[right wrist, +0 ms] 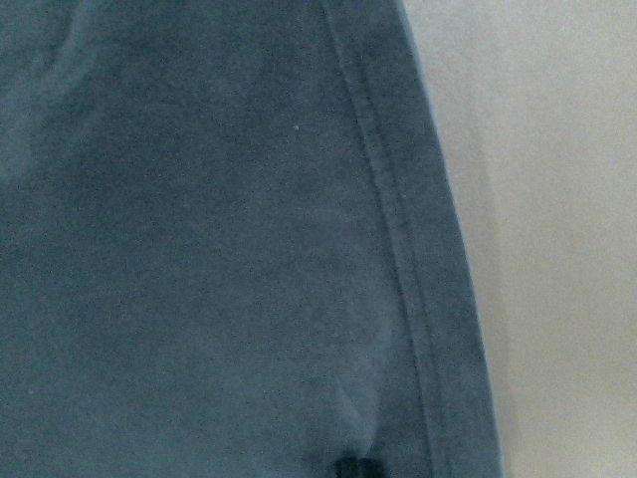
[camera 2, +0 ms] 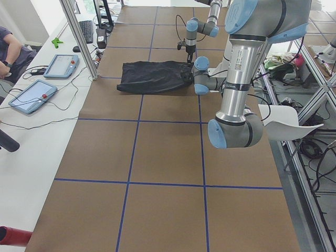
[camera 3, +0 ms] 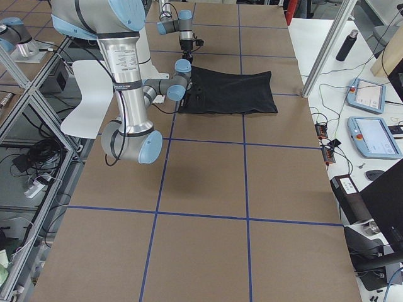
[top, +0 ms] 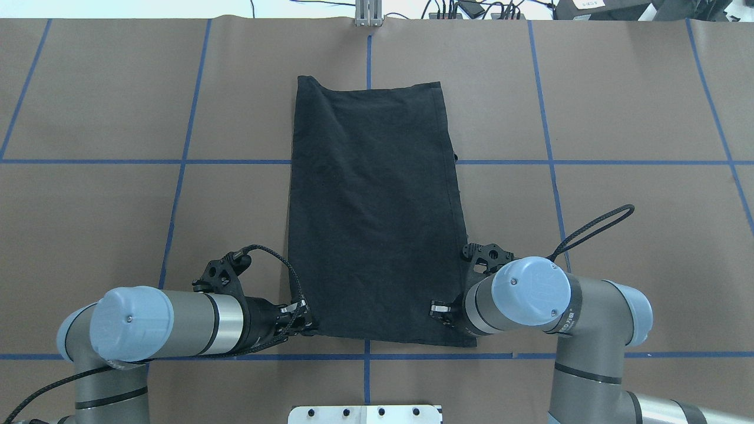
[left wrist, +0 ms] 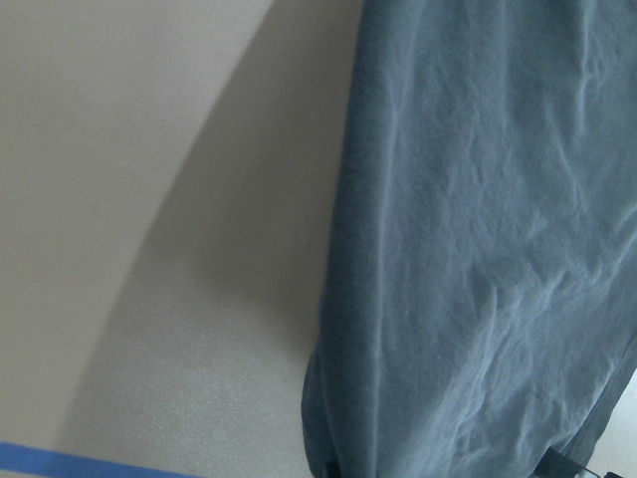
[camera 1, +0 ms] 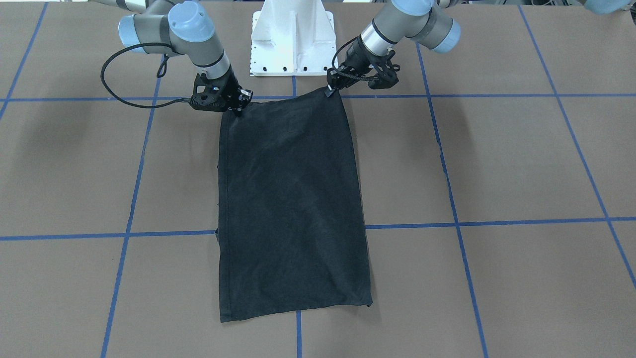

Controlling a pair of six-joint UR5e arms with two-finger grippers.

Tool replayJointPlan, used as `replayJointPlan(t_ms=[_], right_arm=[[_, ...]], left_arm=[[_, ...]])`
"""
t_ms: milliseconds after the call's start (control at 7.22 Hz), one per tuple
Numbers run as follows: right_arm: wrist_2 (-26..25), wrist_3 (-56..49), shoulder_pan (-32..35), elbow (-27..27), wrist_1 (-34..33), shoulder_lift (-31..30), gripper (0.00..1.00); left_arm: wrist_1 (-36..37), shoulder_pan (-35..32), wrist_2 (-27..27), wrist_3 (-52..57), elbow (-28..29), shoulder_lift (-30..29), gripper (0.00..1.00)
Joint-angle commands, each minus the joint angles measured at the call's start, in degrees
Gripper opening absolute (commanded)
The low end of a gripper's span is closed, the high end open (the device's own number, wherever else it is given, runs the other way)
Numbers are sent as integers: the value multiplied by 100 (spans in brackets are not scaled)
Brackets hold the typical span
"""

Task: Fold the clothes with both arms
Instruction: 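Grasp the other near corner of the shirt with the right gripper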

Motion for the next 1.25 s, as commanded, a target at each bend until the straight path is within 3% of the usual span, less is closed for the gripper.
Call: replayJointPlan(t_ms=[0,138,277,415,831,1108], right_arm=[[2,0,14,40,0,23,8],[2,0,14,31,0,-12,48],[10,0,31,40,0,-39,52],[10,0,31,40,0,-48,64],[28,9,31,40,-9,-74,71],[37,18,31,75,-96,-127,87]], left_arm=[[0,-3,0,0,0,4,0],[0,-3,0,0,0,4,0],[0,-3,0,0,0,4,0],[0,-3,0,0,0,-5,0],[0,-3,0,0,-18,-5,0],[0,-3,0,-44,-18,-5,0]])
